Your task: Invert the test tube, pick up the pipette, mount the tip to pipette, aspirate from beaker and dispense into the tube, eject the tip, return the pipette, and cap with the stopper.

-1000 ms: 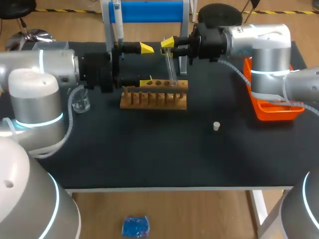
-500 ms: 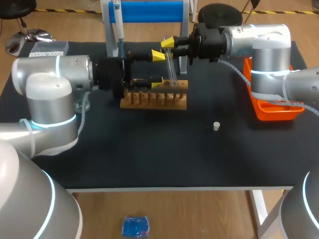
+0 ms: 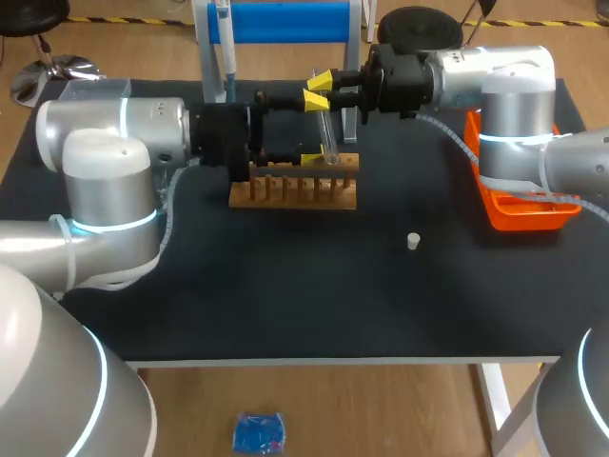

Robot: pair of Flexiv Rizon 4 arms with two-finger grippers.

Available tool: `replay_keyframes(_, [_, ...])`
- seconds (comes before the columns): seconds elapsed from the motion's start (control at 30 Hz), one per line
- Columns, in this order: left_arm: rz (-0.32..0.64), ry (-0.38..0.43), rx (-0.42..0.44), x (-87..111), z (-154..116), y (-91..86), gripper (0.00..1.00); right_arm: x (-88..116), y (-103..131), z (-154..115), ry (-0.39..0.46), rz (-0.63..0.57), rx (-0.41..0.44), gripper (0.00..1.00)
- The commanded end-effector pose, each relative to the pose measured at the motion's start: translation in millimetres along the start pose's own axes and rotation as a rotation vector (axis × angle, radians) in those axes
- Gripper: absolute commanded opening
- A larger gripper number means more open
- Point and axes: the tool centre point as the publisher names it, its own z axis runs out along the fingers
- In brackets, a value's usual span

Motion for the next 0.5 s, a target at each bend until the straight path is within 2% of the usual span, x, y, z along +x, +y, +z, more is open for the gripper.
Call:
replay_keyframes(0.03, [0.000, -0.003, 0.005, 3.1, 11.7, -1.7, 1.00, 0.7, -0.1, 0.2, -0.003, -0.001, 0.000, 0.00])
replay_keyframes(0.5, [-0.001, -0.010, 0.023, -1.9, 20.5, -5.0, 1.00, 0.7, -0.1, 0.2, -0.003, -0.001, 0.000, 0.00])
